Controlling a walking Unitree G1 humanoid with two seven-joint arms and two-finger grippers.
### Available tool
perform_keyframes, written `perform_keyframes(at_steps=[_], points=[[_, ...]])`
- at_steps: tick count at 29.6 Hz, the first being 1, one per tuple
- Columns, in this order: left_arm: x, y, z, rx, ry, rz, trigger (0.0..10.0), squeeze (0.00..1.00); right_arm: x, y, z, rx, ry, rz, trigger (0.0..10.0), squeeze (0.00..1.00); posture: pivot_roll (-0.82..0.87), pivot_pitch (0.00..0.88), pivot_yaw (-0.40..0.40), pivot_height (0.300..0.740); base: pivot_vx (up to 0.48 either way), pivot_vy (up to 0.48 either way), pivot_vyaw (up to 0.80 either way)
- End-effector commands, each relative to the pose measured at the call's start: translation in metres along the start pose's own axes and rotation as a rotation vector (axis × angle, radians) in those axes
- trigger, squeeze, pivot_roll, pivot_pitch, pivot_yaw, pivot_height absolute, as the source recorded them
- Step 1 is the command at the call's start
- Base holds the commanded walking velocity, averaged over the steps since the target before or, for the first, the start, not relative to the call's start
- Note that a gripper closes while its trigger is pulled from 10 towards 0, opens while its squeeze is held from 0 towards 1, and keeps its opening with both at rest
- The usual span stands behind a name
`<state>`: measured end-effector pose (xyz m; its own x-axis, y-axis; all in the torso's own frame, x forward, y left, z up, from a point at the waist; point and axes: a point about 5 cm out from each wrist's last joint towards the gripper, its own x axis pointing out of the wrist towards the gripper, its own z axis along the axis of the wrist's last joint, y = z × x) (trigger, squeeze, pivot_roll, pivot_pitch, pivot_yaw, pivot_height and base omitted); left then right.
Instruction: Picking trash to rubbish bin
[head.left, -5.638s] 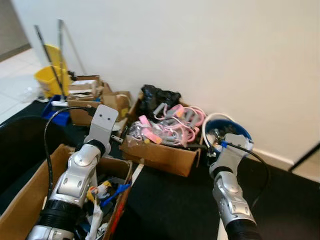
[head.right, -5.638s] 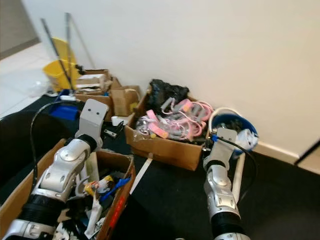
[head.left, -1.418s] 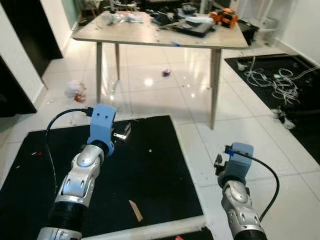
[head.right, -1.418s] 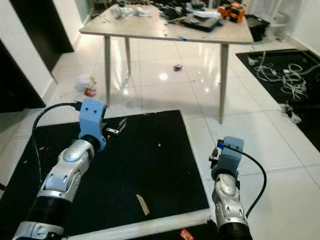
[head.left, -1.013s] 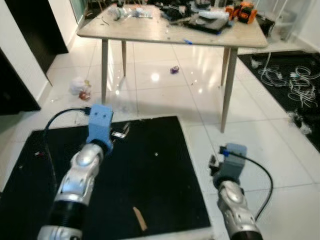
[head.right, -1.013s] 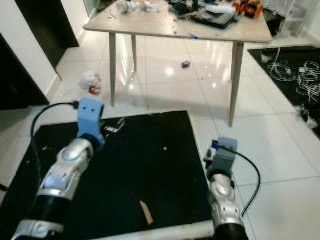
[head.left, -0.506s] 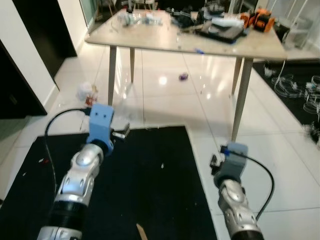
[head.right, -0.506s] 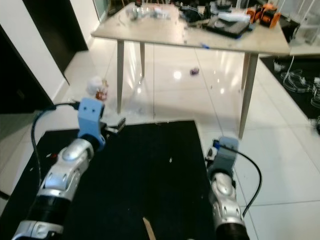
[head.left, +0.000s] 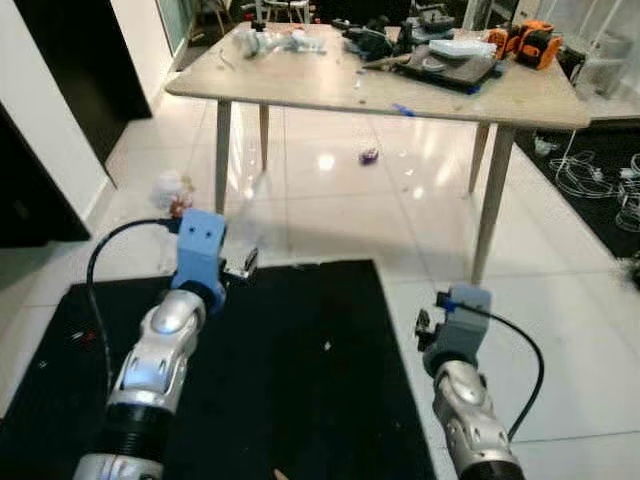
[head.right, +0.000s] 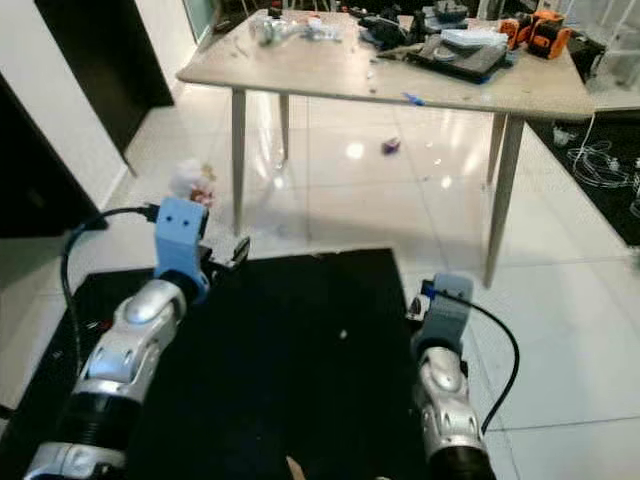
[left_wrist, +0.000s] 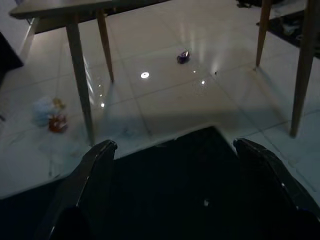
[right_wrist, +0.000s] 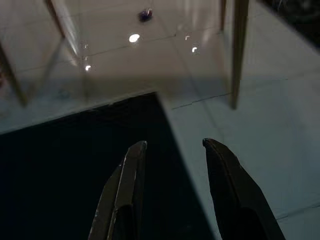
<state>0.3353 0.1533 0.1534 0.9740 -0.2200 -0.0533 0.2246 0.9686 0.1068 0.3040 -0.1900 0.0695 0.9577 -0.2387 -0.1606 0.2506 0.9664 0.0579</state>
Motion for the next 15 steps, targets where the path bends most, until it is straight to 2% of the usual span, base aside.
perform_keyframes(at_steps=[1, 12, 15], points=[[-0.0032, 0.0055, -0.0034, 0.004, 0.013, 0.011, 10.0, 0.0, -0.0031, 0.0047, -0.0048, 0.006, 0.015, 0.011, 10.0, 0.0, 0.02, 0.104, 0.062, 0.74, 0.382, 0.0, 0.0], [-0.004, 0.0044, -0.0016, 0.002, 0.007, 0.006, 10.0, 0.0, -0.0023, 0.0058, -0.0043, 0.0, 0.015, 0.016, 10.0, 0.0, 0.02, 0.118, 0.061, 0.74, 0.381, 0.0, 0.0], [-0.0044, 0.0053, -0.0038, 0.001, 0.014, 0.009, 10.0, 0.0, -0.0042, 0.006, -0.0007, 0.004, -0.019, 0.015, 10.0, 0.0, 0.01, 0.122, 0.066, 0.74, 0.38, 0.0, 0.0]])
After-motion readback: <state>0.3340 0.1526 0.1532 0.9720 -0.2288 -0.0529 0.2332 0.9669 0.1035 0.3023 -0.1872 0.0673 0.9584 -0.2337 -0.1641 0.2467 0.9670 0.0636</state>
